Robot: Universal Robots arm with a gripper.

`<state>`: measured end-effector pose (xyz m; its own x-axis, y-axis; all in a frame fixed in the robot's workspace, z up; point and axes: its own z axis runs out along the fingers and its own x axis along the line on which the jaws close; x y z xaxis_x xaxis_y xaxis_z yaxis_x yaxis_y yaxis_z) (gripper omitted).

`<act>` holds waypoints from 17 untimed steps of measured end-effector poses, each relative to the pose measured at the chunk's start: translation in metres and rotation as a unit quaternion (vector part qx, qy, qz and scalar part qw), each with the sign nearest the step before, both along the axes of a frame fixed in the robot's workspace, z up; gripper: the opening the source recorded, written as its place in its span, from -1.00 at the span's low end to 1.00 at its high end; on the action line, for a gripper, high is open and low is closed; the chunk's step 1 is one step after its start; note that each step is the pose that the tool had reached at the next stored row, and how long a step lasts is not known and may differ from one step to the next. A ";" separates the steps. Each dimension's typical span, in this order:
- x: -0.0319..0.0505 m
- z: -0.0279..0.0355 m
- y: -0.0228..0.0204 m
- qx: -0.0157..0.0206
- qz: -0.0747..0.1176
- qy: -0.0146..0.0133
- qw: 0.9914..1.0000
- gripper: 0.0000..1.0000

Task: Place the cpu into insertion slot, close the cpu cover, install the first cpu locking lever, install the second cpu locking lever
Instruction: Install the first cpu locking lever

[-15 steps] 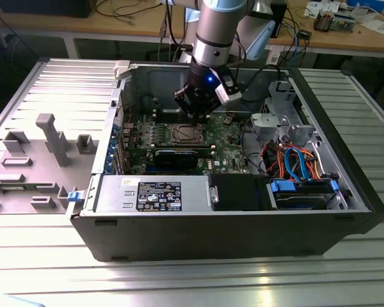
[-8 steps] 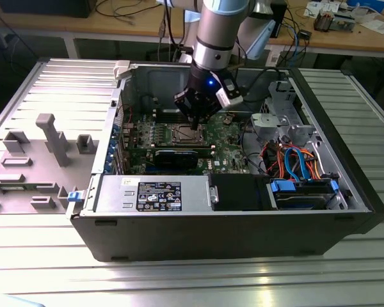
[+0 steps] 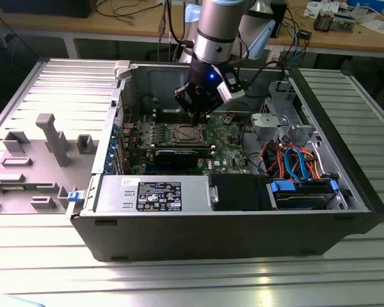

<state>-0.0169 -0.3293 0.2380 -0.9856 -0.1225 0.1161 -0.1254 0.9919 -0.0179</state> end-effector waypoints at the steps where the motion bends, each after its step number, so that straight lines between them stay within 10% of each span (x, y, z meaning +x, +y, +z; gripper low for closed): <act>1: 0.0000 0.0017 0.0000 0.000 0.000 0.000 1.000 -0.79; 17: 0.0000 0.0138 0.0000 0.000 0.000 0.000 1.000 -0.79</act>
<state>-0.0169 -0.3293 0.2518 -0.9857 -0.1225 0.1161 -0.1254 0.9919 -0.0180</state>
